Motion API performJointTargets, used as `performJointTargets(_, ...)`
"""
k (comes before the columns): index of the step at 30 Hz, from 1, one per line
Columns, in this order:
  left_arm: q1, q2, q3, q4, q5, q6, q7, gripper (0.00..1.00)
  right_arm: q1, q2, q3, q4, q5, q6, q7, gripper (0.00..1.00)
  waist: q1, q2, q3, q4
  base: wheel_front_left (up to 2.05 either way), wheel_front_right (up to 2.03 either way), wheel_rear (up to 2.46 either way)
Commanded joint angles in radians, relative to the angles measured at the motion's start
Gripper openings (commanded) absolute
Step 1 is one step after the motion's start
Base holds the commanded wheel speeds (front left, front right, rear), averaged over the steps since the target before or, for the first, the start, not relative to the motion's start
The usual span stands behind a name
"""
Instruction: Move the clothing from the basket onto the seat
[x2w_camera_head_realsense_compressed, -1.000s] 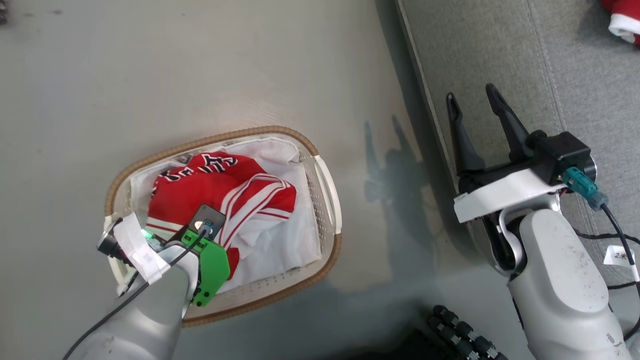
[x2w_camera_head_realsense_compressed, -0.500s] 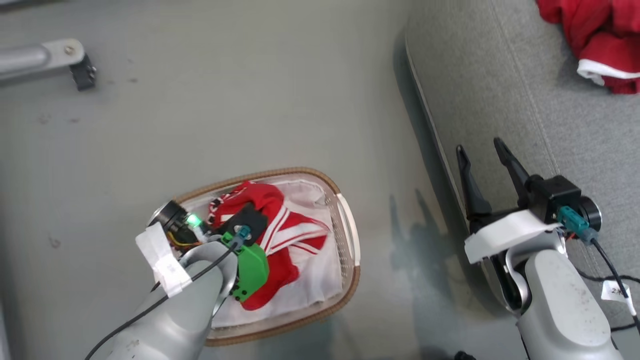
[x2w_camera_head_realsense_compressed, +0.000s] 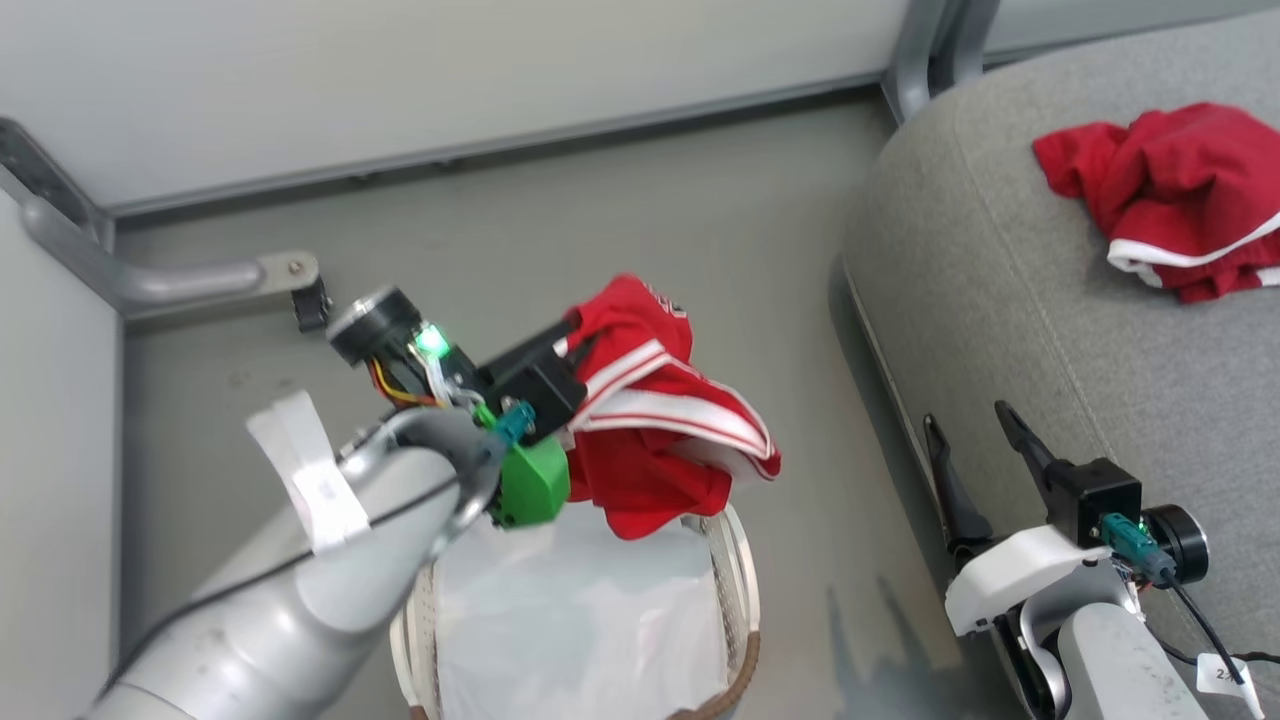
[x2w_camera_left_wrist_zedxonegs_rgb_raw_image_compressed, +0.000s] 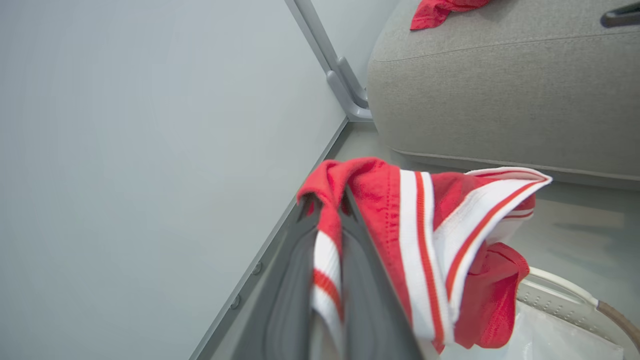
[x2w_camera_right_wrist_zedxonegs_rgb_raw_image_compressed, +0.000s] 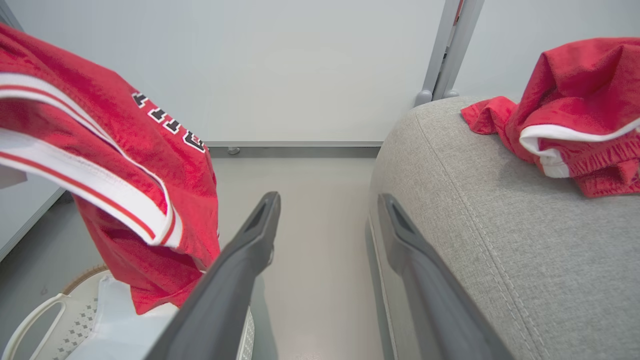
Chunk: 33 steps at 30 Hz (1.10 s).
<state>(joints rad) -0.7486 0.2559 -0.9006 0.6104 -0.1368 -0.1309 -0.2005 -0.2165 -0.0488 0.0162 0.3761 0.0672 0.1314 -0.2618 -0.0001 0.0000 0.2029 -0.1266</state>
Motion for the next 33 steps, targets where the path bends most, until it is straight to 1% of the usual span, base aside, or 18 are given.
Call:
performJointTargets(1, -0.033, 0.026, -0.017, -0.037, -0.025, 0.002, 0.018, 0.00, 0.021, -0.003, 0.004, 0.003, -0.010, -0.001, -0.005, 1.00, 0.0001, 0.0000, -0.121, 0.040, 0.00, 0.00, 0.00)
performJointTargets(4, -0.106, 0.074, -0.040, -0.114, -0.064, 0.002, 0.057, 0.00, 0.032, -0.004, 0.005, 0.000, -0.007, -0.001, -0.005, 1.00, 0.0001, 0.0000, -0.154, 0.040, 0.00, 0.00, 0.00)
performJointTargets(7, -0.160, 0.105, -0.057, -0.161, -0.087, 0.002, 0.084, 0.00, 0.035, -0.003, 0.013, -0.003, -0.006, -0.001, -0.005, 1.00, 0.0001, 0.0000, -0.175, 0.037, 0.00, 0.00, 0.00)
performJointTargets(10, -0.224, 0.125, -0.063, -0.186, -0.110, 0.002, 0.106, 0.00, 0.037, -0.004, 0.037, -0.014, 0.006, -0.001, -0.005, 1.00, 0.0001, 0.0000, -0.193, 0.030, 0.00, 0.00, 0.00)
performJointTargets(13, -0.275, 0.131, -0.051, -0.191, -0.130, 0.002, 0.117, 0.00, 0.036, -0.003, 0.065, -0.032, 0.015, -0.001, -0.005, 1.00, 0.0001, 0.0000, -0.203, 0.024, 0.00, 0.00, 0.00)
performJointTargets(17, -0.328, 0.120, -0.036, -0.178, -0.138, 0.002, 0.117, 0.00, 0.033, -0.003, 0.137, -0.053, 0.030, -0.001, -0.005, 1.00, 0.0001, 0.0000, -0.216, 0.017, 0.00, 0.00, 0.00)
performJointTargets(19, -0.348, 0.111, -0.036, -0.173, -0.138, 0.002, 0.119, 0.00, 0.035, -0.003, 0.188, -0.064, 0.046, -0.001, -0.005, 1.00, 0.0001, 0.0000, -0.224, 0.018, 0.00, 0.00, 0.00)
performJointTargets(24, -0.377, 0.087, -0.057, -0.160, -0.147, 0.002, 0.126, 0.00, 0.036, -0.003, 0.306, -0.103, 0.097, -0.001, -0.005, 1.00, 0.0001, 0.0000, -0.243, 0.023, 0.00, 0.00, 0.00)
performJointTargets(26, -0.385, 0.079, -0.059, -0.156, -0.145, 0.007, 0.120, 0.00, 0.031, -0.003, 0.338, -0.116, 0.112, -0.001, -0.005, 1.00, 0.0001, 0.0000, -0.250, 0.026, 0.00, 0.00, 0.00)
performJointTargets(30, -0.383, 0.055, -0.067, -0.152, -0.152, 0.012, 0.121, 0.00, 0.007, -0.004, 0.353, -0.121, 0.129, -0.001, -0.005, 1.00, 0.0001, 0.0000, -0.263, 0.037, 0.00, 0.00, 0.00)
performJointTargets(33, -0.382, 0.039, -0.076, -0.162, -0.155, 0.012, 0.119, 0.00, -0.009, -0.003, 0.341, -0.111, 0.125, -0.001, -0.005, 1.00, 0.0001, 0.0000, -0.269, 0.049, 0.00, 0.00, 0.00)
